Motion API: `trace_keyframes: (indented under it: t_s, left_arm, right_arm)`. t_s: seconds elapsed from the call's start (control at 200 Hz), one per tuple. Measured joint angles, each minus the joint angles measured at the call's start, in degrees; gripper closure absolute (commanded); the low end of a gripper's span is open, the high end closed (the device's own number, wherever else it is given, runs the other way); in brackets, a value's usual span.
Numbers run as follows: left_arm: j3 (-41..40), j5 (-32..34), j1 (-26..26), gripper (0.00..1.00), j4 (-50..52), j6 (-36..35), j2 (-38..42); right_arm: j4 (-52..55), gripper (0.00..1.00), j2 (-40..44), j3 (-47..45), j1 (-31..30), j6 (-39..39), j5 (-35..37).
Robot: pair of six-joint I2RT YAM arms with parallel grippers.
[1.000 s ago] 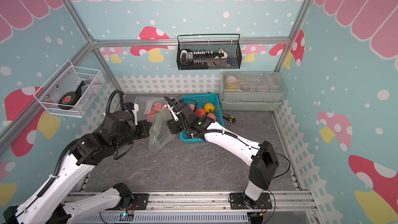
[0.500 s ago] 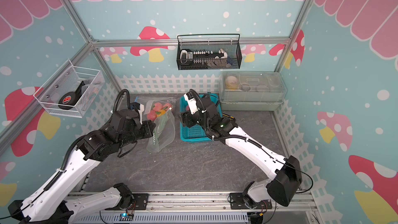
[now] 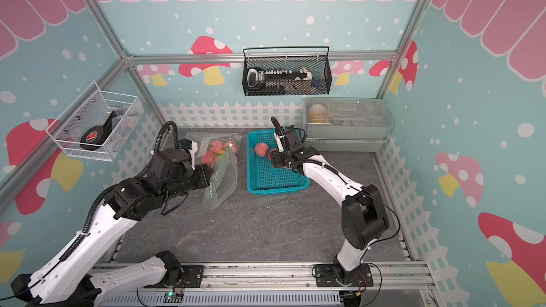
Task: Place the peach in a zip-top bag and seal the zipper
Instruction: Pick up the peach from the basket.
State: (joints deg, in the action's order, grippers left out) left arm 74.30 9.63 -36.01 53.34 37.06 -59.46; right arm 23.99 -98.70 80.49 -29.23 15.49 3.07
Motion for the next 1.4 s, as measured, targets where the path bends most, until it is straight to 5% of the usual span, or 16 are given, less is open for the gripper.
trace_keyframes:
  t_s: [0.45,1.031,1.401]
  left_arm:
    - [0.00,0.04,0.00,1.00,0.00,-0.28,0.00]
    - [0.00,0.26,0.00,1.00,0.00,-0.44,0.00]
    - [0.00,0.26,0.00,1.00,0.00,-0.44,0.00]
  right_arm:
    - [8.92,0.24,-18.43,15.82,1.07,-4.00,11.02]
    - [15.54,0.23,-27.91,22.77,1.29,-7.30,13.92]
    - [16.26,0.35,-27.78,22.95,1.51,-6.40,12.81]
